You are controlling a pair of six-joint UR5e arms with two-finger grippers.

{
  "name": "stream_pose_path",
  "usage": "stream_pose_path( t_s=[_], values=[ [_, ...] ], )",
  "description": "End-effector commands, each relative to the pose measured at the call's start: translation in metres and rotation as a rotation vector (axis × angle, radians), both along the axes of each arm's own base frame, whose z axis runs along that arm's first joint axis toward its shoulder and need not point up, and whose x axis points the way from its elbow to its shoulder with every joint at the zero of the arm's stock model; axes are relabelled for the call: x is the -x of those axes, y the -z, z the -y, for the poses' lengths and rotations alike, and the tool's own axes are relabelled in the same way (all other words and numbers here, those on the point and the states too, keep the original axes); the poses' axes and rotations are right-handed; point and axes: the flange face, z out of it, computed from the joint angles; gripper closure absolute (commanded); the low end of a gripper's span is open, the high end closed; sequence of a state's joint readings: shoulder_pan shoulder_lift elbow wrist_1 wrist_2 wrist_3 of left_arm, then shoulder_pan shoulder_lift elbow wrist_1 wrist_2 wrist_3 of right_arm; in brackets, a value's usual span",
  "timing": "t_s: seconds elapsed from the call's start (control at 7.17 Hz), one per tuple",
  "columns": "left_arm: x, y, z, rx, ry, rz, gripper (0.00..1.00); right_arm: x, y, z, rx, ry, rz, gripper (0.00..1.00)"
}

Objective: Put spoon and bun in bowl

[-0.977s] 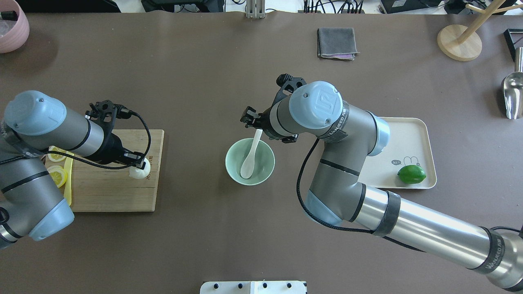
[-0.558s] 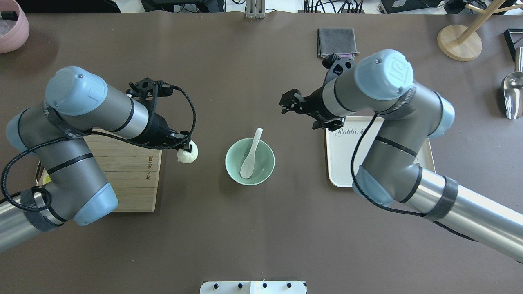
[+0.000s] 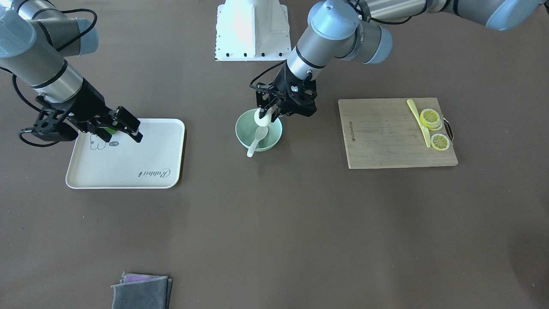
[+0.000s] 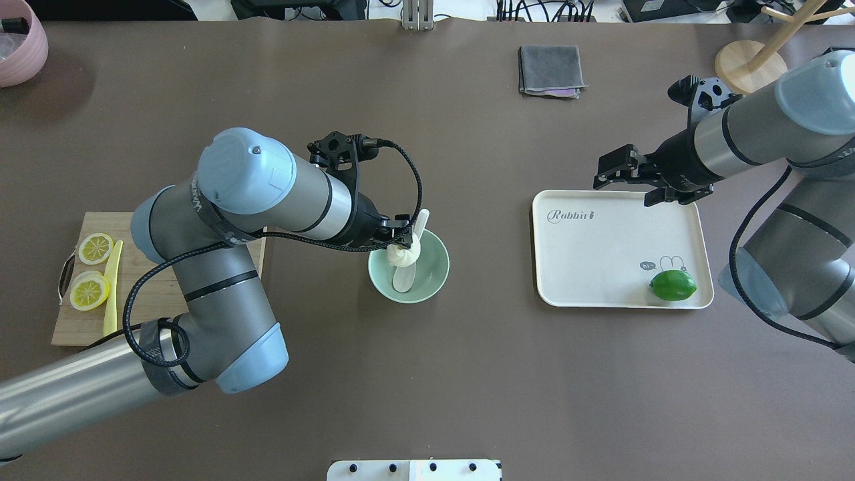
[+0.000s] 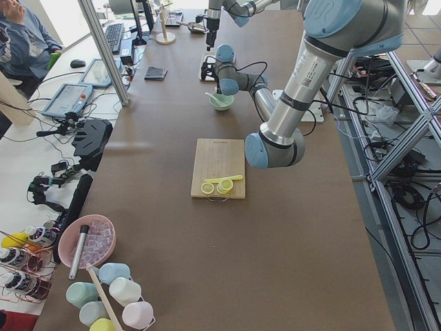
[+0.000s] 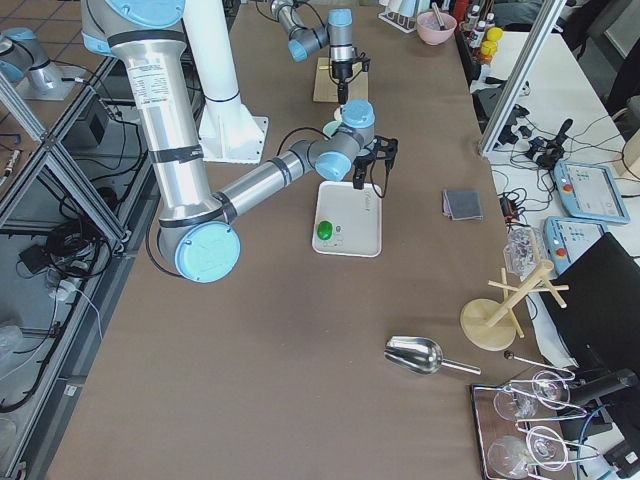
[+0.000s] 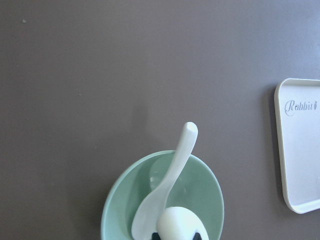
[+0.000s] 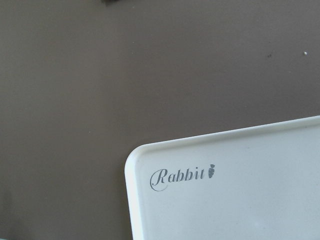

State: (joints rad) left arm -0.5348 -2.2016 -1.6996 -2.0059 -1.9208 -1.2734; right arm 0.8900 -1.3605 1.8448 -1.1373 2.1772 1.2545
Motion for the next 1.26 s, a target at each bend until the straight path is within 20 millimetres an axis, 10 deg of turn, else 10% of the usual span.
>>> stream_pose_path(
  t_s=[0.0, 0.42, 1.12],
  values=[
    [0.021, -0.027, -0.012, -0.043, 0.014, 0.027, 0.02, -0.017, -0.014, 0.004, -0.008, -0.004, -0.018, 0.00],
    [0.180, -0.122, 0.059, -0.112, -0.022, 0.112, 0.02, -0.080, -0.055, 0.011, -0.053, 0.029, -0.052, 0.00],
    [0.465, -0.348, 0.094, -0.318, -0.091, 0.324, 0.02, -0.251, -0.199, -0.006, -0.269, 0.132, -0.213, 0.00]
  ],
)
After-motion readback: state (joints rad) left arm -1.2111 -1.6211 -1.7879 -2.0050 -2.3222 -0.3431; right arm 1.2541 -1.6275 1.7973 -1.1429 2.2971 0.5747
